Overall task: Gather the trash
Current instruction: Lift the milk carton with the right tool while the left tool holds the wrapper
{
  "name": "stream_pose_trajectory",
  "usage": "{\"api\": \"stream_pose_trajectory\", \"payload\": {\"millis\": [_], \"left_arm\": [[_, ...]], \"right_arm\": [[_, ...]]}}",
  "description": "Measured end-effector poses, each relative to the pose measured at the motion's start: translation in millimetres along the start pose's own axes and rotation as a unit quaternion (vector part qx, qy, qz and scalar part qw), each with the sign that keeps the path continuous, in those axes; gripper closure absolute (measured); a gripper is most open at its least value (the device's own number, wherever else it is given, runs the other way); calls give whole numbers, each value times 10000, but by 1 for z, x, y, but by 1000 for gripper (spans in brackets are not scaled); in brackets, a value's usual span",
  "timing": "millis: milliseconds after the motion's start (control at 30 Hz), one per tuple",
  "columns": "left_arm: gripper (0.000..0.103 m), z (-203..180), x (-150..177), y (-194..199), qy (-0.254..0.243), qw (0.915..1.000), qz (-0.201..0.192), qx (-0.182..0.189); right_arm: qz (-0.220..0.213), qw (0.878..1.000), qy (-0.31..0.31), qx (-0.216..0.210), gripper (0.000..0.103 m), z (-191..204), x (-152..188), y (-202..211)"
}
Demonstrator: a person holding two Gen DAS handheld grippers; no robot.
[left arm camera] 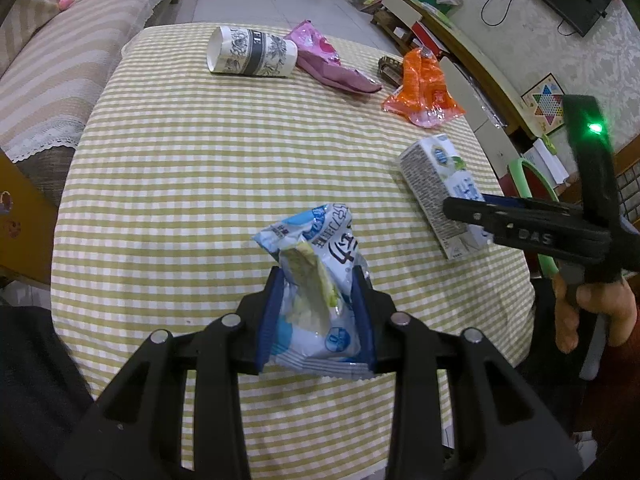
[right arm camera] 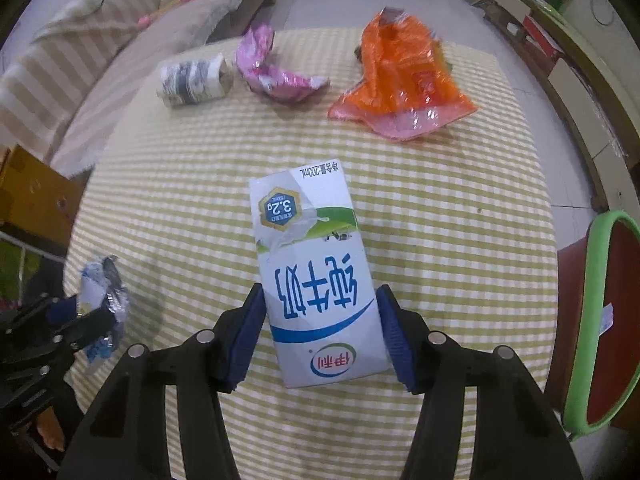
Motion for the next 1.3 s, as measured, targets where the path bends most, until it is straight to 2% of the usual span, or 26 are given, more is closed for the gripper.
{"api": "stream_pose_trajectory", "payload": {"millis": [233, 533, 900, 1300], "left_arm": [[71, -6, -2, 2, -60, 10000, -35, 50], [71, -15, -11, 12, -146, 9997, -195, 101], [71, -38, -17, 21, -433, 9983, -327, 211], [71, -72, -38, 28, -785, 9948, -546, 365]], "right_arm": [[-529, 9962, -607, -324, 48, -3, 15, 40], [-1007, 9870, -1219, -298, 48, -18, 41, 89], [-1225, 9818, -1419, -315, 48, -27, 51, 107], [-1302, 9773, -1647, -286, 48, -40, 59, 115]]}}
Point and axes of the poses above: each gripper's, at about its wrist camera, not at the fingertips, and y roughly against the way its jaws point, z to its left, x to its underside, the point moved 5 cm from there along -y, roughly the way its jaws point, and after that the axes turned 3 degrees about -x, right-handed, at the moved point
